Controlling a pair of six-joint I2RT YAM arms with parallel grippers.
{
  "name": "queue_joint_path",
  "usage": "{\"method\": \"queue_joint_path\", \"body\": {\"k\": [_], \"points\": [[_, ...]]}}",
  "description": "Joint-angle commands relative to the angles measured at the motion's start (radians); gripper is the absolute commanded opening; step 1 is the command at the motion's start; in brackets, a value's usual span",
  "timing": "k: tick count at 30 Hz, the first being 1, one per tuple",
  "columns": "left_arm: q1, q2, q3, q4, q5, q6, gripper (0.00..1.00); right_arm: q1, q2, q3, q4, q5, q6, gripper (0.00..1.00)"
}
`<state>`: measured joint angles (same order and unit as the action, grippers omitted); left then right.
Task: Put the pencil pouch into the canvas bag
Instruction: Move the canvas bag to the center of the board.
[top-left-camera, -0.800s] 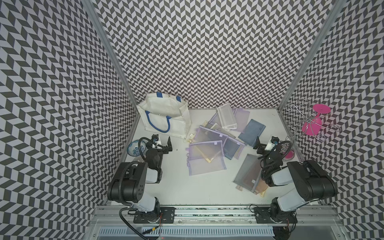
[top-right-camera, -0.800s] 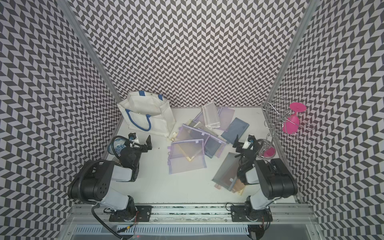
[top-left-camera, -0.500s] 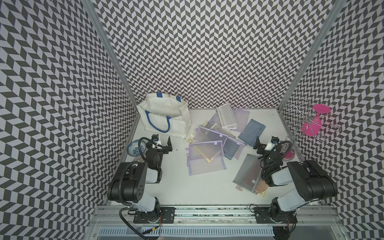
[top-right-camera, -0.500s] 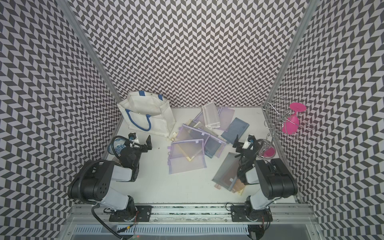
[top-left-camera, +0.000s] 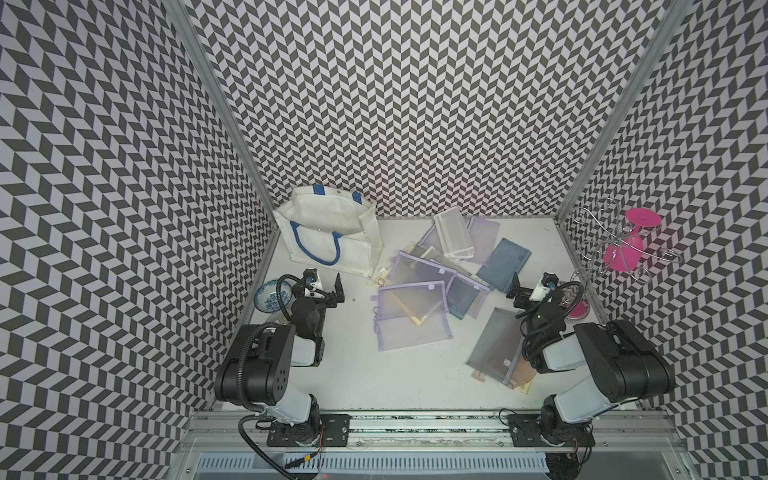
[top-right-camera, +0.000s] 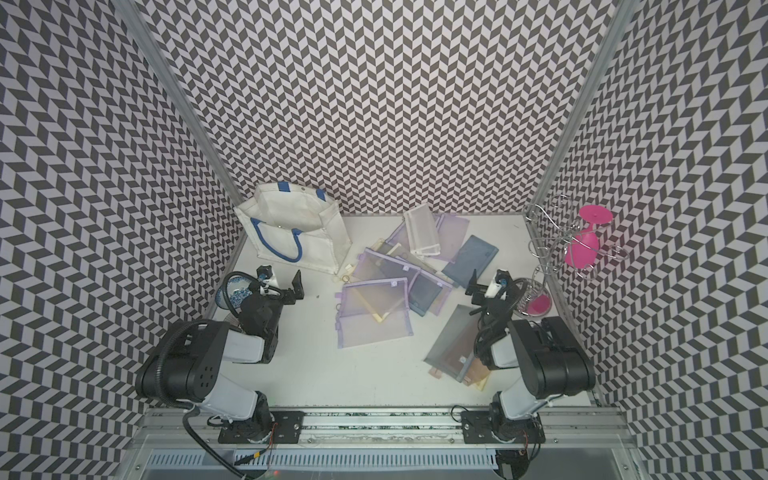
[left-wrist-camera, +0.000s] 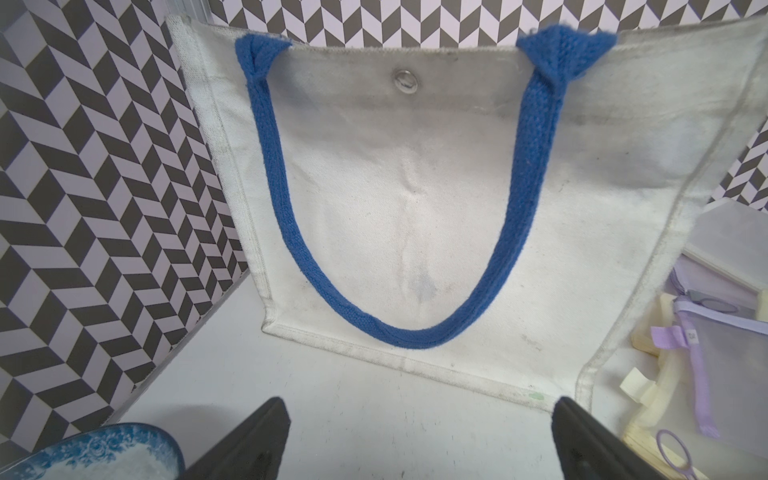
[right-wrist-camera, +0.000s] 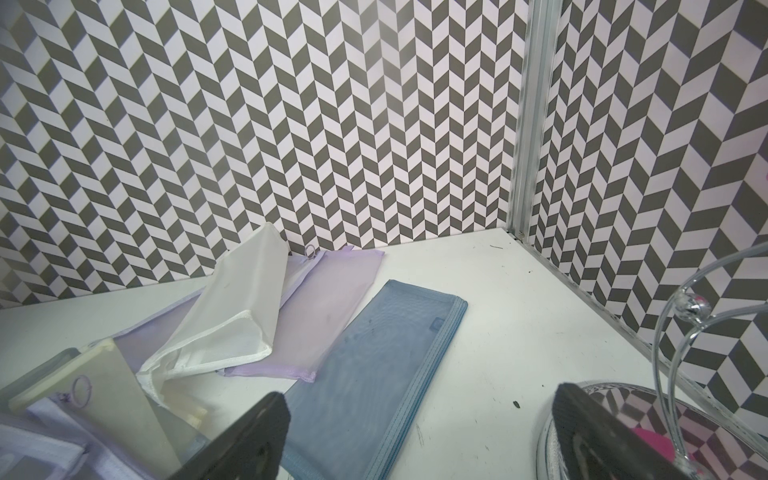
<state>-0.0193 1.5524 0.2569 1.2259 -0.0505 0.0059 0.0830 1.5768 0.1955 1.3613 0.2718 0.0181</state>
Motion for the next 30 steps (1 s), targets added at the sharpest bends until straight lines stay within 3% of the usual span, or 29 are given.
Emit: {"method": "queue_joint_path", "body": {"k": [1, 11, 24, 27, 30], "points": [[0.0, 0.003, 0.002, 0.021, -0.009, -0.003, 0.99, 0.004, 0.0, 0.005, 0.039, -0.008, -0.012, 0.99], [-0.027, 0.003, -0.006, 0.039, -0.043, 0.016, 0.99, 0.004, -0.001, 0.007, 0.036, -0.008, -0.009, 0.99], [0.011, 0.005, 0.012, 0.006, 0.026, -0.005, 0.99, -0.007, -0.004, 0.007, 0.032, -0.012, 0.003, 0.99], [0.007, -0.006, 0.008, 0.015, 0.026, 0.001, 0.99, -0.005, -0.062, -0.021, 0.037, 0.026, 0.018, 0.99], [0.005, -0.099, 0.091, -0.252, -0.028, -0.013, 0.99, -0.003, -0.21, -0.01, -0.134, 0.027, -0.004, 0.99]]}}
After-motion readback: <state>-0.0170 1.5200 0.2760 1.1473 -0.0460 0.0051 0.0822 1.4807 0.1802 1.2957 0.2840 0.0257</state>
